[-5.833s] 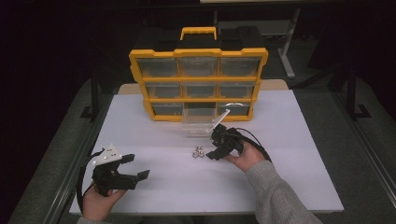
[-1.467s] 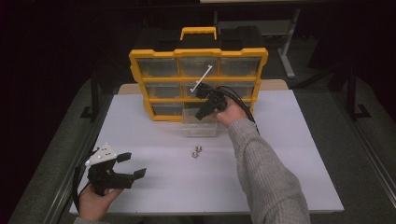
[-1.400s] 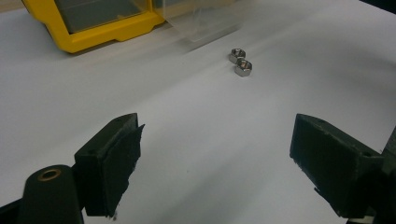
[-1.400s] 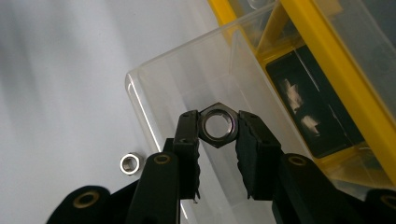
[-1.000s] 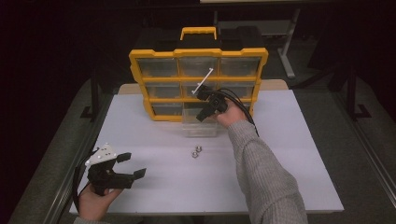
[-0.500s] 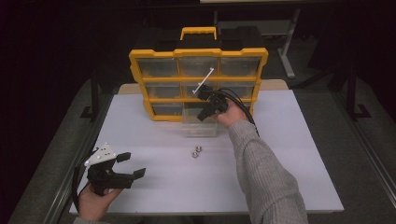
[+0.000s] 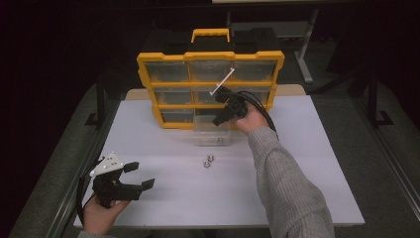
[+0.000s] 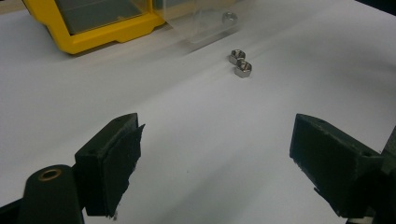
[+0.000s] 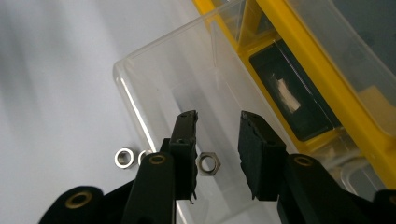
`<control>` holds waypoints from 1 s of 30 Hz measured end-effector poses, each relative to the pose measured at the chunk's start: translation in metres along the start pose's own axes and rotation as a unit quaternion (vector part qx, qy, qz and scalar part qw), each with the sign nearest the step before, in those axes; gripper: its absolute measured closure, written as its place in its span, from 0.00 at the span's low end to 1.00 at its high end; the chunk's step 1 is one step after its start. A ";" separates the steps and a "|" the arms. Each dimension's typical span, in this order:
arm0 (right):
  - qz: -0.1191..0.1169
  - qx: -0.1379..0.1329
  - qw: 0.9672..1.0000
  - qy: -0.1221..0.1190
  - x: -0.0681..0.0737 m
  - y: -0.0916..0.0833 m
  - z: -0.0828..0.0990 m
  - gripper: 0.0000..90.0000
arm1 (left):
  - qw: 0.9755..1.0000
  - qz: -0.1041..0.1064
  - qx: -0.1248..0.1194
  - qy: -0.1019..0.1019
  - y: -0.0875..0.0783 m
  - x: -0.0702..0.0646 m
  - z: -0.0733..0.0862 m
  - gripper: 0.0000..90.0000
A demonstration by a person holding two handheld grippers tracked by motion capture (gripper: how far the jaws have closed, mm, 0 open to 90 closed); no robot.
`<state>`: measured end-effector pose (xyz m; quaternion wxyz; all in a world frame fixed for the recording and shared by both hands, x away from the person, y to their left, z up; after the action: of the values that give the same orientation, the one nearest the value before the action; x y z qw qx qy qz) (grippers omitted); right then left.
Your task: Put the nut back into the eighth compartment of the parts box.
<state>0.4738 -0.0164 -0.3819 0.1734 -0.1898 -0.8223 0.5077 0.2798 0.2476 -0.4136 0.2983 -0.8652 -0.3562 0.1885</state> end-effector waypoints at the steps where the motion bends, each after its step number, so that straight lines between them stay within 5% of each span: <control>1: 0.000 0.000 1.000 0.000 0.000 0.000 0.000 0.72 | 1.000 0.000 0.000 0.000 0.000 0.000 0.000 0.18; 16: -0.034 -0.036 0.998 -0.025 0.036 -0.027 0.017 0.63 | 1.000 -0.001 0.003 0.001 0.000 -0.001 0.000 0.18; 30: -0.057 -0.039 0.996 -0.048 0.068 -0.009 0.043 0.60 | 1.000 -0.002 0.007 0.001 0.003 0.001 0.002 0.18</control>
<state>0.3929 -0.0198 -0.3853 0.1549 -0.1242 -0.8582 0.4733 0.2806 0.2471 -0.4168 0.3051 -0.8627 -0.3561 0.1893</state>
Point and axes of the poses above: each handheld gripper's, and its own axes: y roughly forward along the jaws, z roughly out of its underside, x roughly to its left, the point moved 7 cm from there along y, roughly forward along the jaws, and after that the axes turned 6 degrees about x, right-handed, at the moved point
